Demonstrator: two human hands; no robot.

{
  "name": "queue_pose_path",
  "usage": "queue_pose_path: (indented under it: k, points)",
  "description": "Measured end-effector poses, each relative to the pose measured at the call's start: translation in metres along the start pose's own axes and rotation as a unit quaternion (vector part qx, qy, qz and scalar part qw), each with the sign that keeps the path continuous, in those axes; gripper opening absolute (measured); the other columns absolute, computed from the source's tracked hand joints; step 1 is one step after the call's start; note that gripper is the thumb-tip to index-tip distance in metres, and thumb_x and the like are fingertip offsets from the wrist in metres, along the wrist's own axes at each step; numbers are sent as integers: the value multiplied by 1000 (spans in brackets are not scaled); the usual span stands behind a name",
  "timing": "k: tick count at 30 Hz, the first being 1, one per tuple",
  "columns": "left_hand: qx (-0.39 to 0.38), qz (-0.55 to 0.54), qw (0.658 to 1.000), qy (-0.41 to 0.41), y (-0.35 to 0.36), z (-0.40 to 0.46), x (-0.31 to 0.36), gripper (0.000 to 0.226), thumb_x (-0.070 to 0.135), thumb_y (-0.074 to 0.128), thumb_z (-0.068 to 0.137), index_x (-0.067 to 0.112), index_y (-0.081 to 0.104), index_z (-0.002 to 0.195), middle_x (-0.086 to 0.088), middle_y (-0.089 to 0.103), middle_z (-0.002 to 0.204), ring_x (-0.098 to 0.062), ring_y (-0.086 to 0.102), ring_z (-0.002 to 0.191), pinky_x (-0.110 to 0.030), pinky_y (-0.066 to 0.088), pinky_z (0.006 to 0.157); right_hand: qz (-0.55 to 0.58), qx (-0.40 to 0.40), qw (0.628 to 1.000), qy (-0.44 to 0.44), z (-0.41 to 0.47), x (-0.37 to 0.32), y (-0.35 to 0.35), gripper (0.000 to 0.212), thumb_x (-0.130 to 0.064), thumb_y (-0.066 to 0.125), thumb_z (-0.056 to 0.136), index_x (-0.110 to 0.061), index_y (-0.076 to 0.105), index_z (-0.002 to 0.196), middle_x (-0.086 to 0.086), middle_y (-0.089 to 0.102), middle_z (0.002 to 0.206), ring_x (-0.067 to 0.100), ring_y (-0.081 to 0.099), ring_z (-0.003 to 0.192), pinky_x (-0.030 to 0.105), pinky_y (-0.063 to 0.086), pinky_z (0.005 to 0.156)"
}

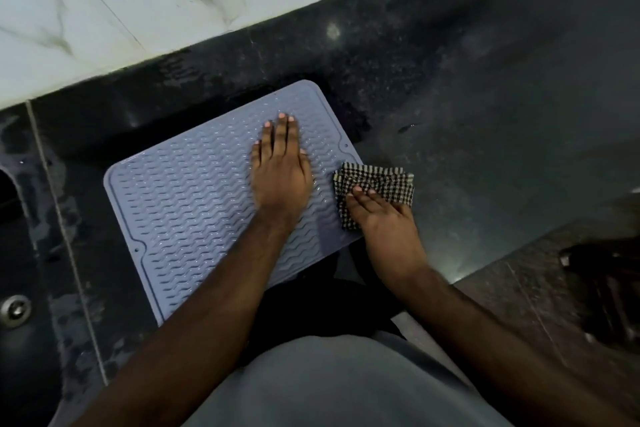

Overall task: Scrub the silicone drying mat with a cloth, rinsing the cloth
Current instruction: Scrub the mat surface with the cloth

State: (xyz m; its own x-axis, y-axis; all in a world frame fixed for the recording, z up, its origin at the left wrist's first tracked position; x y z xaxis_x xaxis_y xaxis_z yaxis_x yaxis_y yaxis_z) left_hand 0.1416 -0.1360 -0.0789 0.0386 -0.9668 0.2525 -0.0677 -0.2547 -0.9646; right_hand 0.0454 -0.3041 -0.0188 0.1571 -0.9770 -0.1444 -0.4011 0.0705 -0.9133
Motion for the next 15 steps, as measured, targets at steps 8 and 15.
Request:
queue_pose_path:
  k: [8,15]
  points:
    - [-14,-24,999,38,-15,-8,0,58,35,23,109,10,20,161,-9,17,169,-25,11,156,-45,7,127,-10,23,999,26,-42,-32,5,58,-14,46,89,-20,40,146,-1,54,142,19,54,127,36,36,100]
    - [-1,-129,989,73,-43,-51,-27,56,36,33,109,4,34,155,-11,30,164,-24,20,155,-42,5,127,71,20,997,-14,-49,-101,2,52,-9,50,80,-14,51,132,10,66,118,33,64,105,40,49,89]
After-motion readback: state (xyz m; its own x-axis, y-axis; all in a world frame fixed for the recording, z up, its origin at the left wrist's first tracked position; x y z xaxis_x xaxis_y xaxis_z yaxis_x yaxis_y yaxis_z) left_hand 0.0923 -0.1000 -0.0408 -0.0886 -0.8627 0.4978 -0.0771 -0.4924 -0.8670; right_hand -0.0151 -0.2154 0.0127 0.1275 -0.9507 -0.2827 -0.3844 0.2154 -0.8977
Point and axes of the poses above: each hand's wrist, its own z-axis towards the middle knuckle, its own y-axis out of the palm, x = y × z, the point moved 3 cm from there along z, towards the middle knuckle
